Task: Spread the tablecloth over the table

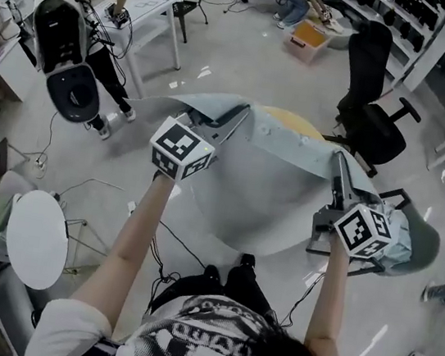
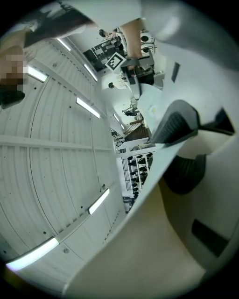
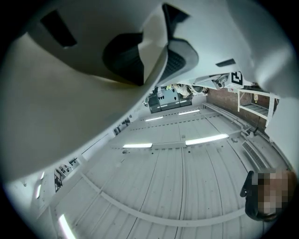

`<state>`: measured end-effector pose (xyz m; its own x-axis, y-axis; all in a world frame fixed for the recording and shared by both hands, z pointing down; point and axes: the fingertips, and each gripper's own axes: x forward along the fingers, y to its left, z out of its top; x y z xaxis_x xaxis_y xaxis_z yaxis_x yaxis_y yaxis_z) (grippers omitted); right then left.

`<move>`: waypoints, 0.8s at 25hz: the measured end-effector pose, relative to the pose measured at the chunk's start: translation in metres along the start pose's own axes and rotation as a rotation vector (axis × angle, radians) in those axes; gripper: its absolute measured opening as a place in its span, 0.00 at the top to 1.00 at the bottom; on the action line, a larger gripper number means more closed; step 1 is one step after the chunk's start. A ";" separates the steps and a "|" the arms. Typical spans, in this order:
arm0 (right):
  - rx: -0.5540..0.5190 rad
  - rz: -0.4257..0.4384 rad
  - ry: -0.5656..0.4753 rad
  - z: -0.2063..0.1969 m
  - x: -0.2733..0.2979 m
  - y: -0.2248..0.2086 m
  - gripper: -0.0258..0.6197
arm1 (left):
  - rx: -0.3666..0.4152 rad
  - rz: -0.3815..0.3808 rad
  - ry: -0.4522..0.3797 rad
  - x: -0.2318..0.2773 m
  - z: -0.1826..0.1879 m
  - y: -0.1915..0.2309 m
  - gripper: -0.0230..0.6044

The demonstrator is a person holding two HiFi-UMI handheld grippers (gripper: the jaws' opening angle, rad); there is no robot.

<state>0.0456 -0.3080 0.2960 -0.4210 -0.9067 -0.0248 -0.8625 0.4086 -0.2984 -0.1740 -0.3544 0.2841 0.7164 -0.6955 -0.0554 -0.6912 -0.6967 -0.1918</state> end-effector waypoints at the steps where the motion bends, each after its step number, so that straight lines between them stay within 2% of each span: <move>1: -0.001 0.001 -0.001 0.006 0.006 -0.004 0.84 | 0.007 -0.004 -0.006 0.008 0.003 0.004 0.85; 9: -0.008 0.034 -0.051 0.064 0.071 -0.035 0.84 | 0.116 0.019 -0.049 0.082 0.031 0.054 0.85; 20: -0.031 0.120 -0.026 0.132 0.189 -0.094 0.84 | 0.155 0.066 -0.051 0.186 0.061 0.134 0.84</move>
<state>0.0840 -0.5311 0.1930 -0.5144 -0.8535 -0.0831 -0.8149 0.5167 -0.2627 -0.1279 -0.5665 0.1881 0.6769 -0.7260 -0.1218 -0.7165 -0.6118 -0.3352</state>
